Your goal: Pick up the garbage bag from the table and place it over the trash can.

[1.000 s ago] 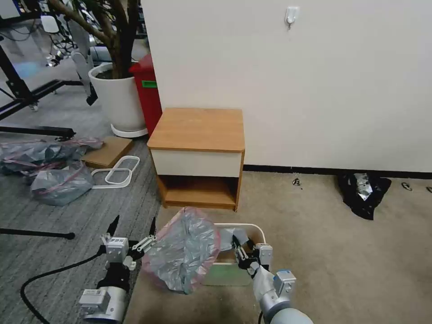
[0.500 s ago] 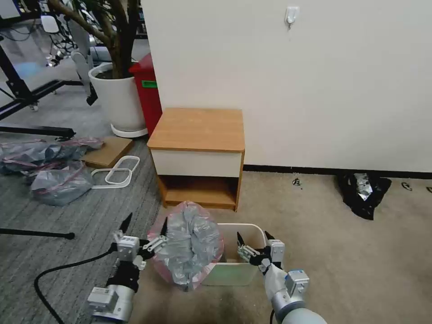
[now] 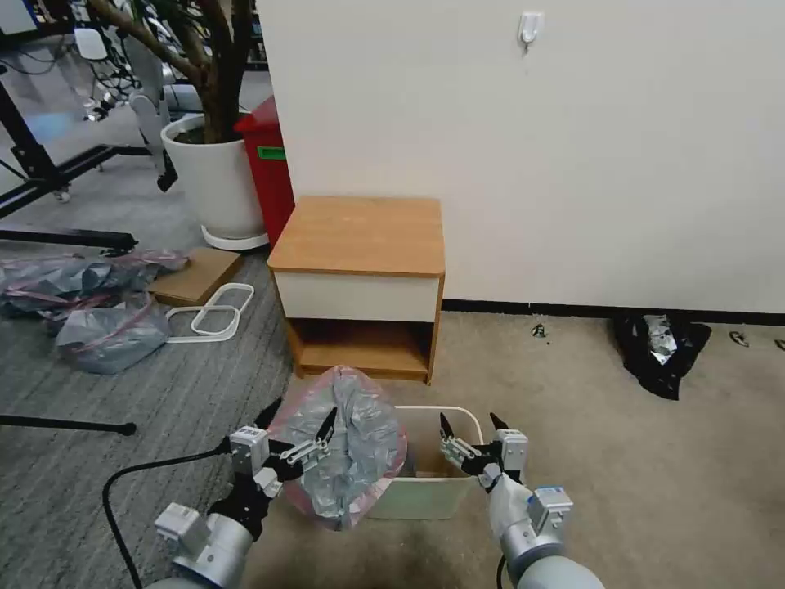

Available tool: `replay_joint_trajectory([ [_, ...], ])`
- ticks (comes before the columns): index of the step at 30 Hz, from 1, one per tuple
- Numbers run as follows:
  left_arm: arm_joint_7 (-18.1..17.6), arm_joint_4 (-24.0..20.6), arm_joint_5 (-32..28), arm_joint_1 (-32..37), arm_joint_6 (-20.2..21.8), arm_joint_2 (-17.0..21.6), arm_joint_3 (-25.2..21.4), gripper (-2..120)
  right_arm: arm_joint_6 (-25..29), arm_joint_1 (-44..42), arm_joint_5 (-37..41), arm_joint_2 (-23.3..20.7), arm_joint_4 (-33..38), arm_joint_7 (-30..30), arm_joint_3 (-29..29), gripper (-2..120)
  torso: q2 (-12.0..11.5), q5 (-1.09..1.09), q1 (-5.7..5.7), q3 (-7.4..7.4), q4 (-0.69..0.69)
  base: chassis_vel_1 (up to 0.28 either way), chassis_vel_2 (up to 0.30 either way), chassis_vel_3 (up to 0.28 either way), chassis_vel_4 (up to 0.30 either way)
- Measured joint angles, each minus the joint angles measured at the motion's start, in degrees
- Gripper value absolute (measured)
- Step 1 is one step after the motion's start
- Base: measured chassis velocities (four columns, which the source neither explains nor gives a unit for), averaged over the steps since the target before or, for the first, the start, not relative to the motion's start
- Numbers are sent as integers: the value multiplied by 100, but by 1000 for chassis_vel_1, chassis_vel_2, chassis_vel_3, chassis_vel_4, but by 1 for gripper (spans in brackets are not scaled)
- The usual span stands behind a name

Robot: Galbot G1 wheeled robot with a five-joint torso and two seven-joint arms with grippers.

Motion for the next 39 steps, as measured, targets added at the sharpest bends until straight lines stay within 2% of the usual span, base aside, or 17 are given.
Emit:
replay_joint_trajectory([
  [3, -72, 45, -77, -90, 359, 44, 20, 100, 27, 2, 2, 5, -43, 0, 2, 92, 0, 0, 0, 0, 0, 0, 0, 0, 0],
  [5, -156, 115, -94, -187, 567, 74, 52, 96, 52, 13, 5, 8, -75, 0, 11, 86, 0, 0, 0, 0, 0, 0, 0, 0, 0],
  [8, -198, 216, -133, -294, 705, 117, 91, 92, 67, 25, 11, 9, -99, 1, 25, 83, 0, 0, 0, 0, 0, 0, 0, 0, 0],
  [16, -345, 435, -276, -483, 974, 233, 192, 93, 104, 38, 16, 7, -169, 1, 47, 71, 0, 0, 0, 0, 0, 0, 0, 0, 0],
  [18, -419, 502, -299, -562, 1082, 284, 231, 93, 113, 42, 17, 10, -199, 2, 46, 64, 0, 0, 0, 0, 0, 0, 0, 0, 0],
  [31, -803, 642, -834, -861, 1284, 525, 560, 95, 139, 58, 12, 14, -275, -5, 38, 44, 0, 0, 0, 0, 0, 0, 0, 0, 0],
  [36, -861, 635, -1041, -911, 1258, 550, 574, 95, 148, 53, -7, 15, -297, -8, 38, 43, 0, 0, 0, 0, 0, 0, 0, 0, 0],
  [39, -839, 502, -1208, -867, 1236, 638, 491, 99, 151, 51, -12, 13, -297, -10, 38, 42, 0, 0, 0, 0, -1, 0, 0, 0, 0],
])
